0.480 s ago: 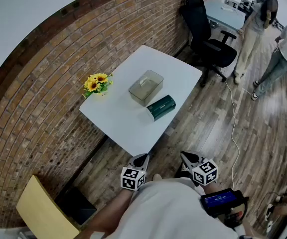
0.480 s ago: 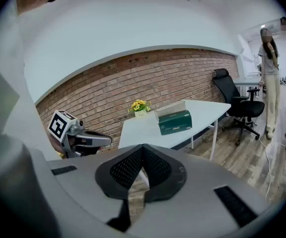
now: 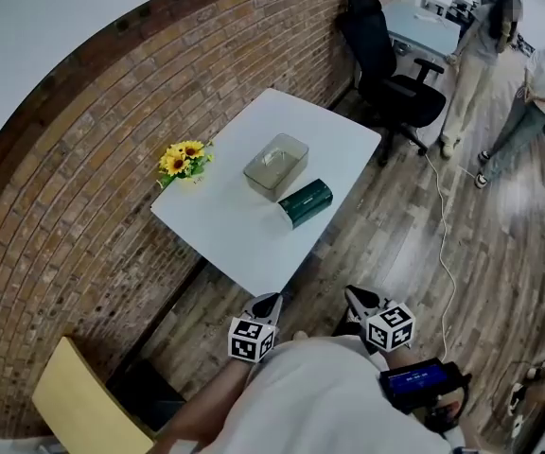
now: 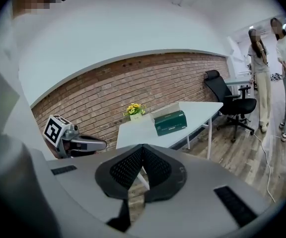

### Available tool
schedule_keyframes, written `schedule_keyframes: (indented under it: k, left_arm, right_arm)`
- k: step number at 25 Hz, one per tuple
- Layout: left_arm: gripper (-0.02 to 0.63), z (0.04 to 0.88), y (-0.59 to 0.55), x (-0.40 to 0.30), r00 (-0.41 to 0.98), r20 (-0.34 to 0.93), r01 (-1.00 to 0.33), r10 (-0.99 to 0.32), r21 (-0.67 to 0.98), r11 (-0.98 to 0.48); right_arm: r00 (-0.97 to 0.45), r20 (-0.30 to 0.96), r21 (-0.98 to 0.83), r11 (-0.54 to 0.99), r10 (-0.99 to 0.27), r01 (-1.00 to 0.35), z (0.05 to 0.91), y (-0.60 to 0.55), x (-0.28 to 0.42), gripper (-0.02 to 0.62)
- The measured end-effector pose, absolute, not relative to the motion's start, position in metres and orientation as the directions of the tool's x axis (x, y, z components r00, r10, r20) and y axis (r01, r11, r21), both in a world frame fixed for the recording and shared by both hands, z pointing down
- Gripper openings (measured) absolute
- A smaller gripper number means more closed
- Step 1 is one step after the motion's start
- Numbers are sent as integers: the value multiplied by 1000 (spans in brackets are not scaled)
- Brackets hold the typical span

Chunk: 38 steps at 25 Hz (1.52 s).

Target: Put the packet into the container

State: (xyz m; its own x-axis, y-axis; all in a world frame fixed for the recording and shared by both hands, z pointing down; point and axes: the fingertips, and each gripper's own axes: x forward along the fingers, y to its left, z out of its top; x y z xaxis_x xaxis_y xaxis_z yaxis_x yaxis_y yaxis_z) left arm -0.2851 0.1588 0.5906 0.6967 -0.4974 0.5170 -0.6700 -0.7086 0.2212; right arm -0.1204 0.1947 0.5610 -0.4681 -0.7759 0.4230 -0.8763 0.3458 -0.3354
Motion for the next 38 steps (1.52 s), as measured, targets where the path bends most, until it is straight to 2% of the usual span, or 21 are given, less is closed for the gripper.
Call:
schedule_keyframes:
  k: [8, 21, 31, 38]
  left_arm:
    - [8, 589, 158, -289, 697, 515, -670, -500, 217, -710]
    - [8, 591, 160, -281, 689, 521, -685, -504, 239, -688]
    - [8, 599, 186, -267, 724, 514, -641, -460, 255, -723]
    - [8, 607, 187, -270, 697, 541, -670, -471, 255, -697]
  right_arm:
    - [-444, 447, -345, 308, -776, -886, 568, 196, -116, 6]
    - [-455, 495, -332, 323, -740, -886, 571, 189, -107, 6]
    - [-450, 524, -331, 314, -723, -890, 581, 208, -103, 6]
    - [-470, 528, -346, 326, -708, -880, 589, 203, -101, 6]
